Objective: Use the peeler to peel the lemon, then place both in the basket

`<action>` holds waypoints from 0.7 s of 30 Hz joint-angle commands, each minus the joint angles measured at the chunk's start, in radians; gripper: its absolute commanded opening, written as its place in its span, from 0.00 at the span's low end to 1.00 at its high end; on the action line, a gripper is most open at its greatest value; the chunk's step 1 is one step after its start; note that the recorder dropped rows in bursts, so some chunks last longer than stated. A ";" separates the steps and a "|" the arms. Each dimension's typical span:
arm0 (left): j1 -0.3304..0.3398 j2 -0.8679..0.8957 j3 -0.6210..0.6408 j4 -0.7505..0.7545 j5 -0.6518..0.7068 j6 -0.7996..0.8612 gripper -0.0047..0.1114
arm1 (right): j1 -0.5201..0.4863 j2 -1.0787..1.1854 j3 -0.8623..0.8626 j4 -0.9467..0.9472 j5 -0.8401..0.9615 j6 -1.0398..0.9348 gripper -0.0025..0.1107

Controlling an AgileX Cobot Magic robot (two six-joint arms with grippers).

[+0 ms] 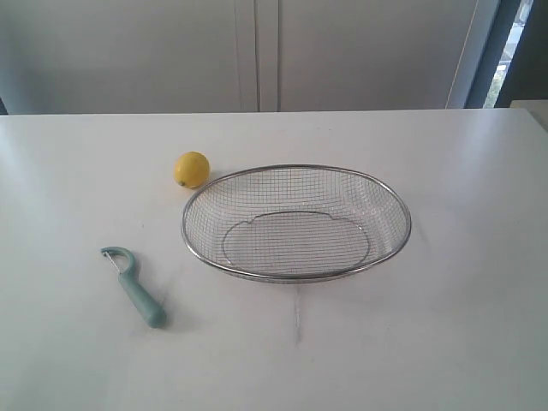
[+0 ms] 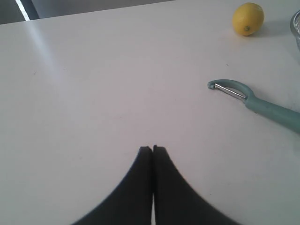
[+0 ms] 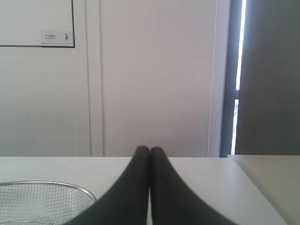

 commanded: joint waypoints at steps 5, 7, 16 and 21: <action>-0.005 -0.005 0.001 -0.008 0.001 0.000 0.04 | 0.004 -0.006 0.006 0.005 -0.075 0.061 0.02; -0.005 -0.005 0.001 -0.008 0.001 0.000 0.04 | 0.004 -0.006 0.006 0.009 -0.142 0.114 0.02; -0.005 -0.005 0.001 -0.008 0.001 0.000 0.04 | 0.004 0.053 -0.089 0.218 -0.002 0.150 0.02; -0.005 -0.005 0.001 -0.008 0.001 0.000 0.04 | 0.004 0.298 -0.274 0.211 0.226 0.090 0.02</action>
